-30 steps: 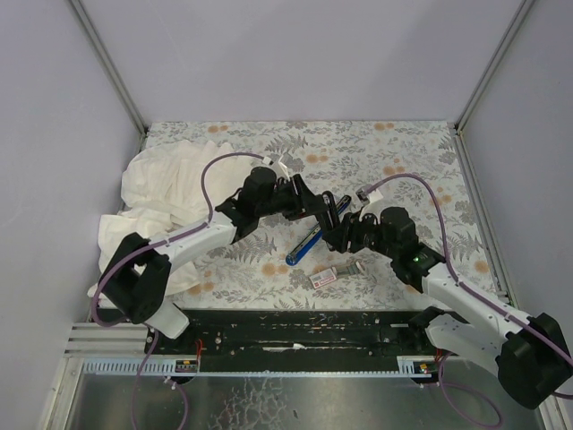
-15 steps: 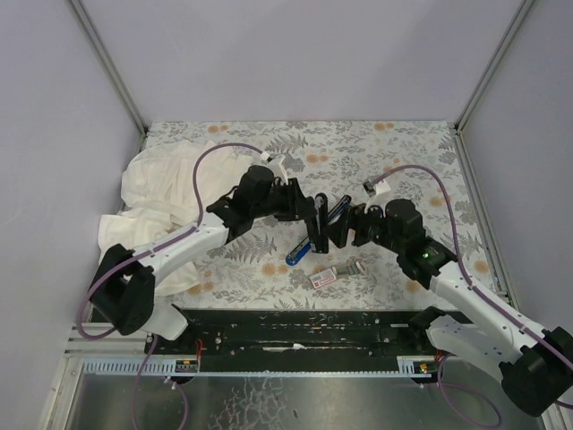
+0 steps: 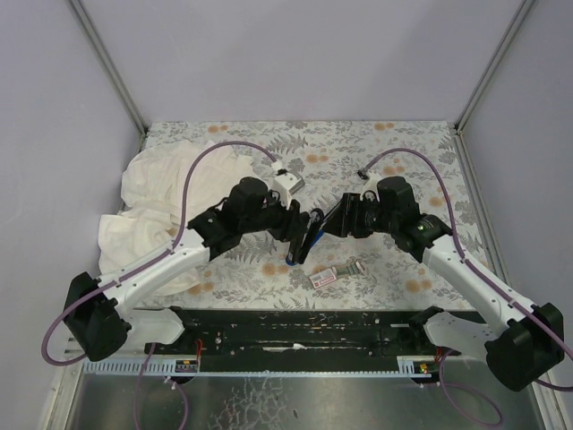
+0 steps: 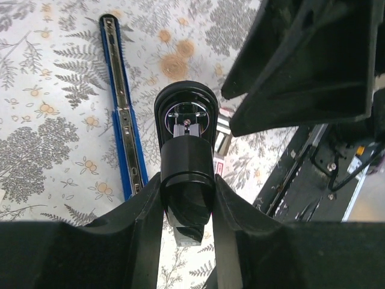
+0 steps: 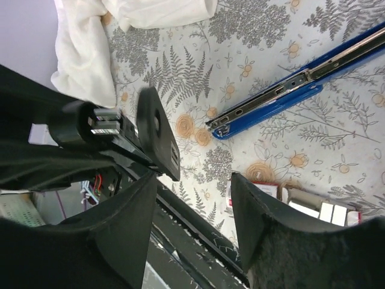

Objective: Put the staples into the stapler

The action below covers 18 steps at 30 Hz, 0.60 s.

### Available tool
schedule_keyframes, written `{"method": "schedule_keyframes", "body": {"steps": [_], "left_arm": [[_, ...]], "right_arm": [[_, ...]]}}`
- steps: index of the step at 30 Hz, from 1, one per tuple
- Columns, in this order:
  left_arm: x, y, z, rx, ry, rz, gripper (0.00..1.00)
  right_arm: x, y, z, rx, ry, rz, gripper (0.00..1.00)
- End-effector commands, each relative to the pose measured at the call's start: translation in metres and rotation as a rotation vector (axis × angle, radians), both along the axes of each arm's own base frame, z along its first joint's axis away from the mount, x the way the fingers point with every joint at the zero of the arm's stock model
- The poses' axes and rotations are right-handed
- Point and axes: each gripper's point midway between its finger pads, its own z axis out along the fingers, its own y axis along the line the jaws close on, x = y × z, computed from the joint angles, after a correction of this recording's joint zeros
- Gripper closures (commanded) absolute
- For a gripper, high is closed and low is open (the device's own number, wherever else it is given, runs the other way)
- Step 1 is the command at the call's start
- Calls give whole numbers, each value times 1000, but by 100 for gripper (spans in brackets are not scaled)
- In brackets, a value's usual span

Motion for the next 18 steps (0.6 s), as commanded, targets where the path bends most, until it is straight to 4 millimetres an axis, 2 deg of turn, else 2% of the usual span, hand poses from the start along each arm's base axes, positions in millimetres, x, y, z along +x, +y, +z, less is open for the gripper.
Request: {"method": "schedule_keyframes", "body": {"steps": [1,5,8,18], "left_arm": [[-5,-10,7,37,-112,-61,100],[-9,-16,1,60,-103,-77,100],[-14,-21,2,54,-107,-93,100],[-22,-31,5,15,-106,-151,100]], "right_arm": [[-7,8,30,77,2,30,42],[-7,7,31,85,6,12,42],[-3,5,24,66,16,-9,43],[-2,16,4,68,84,39,62]]}}
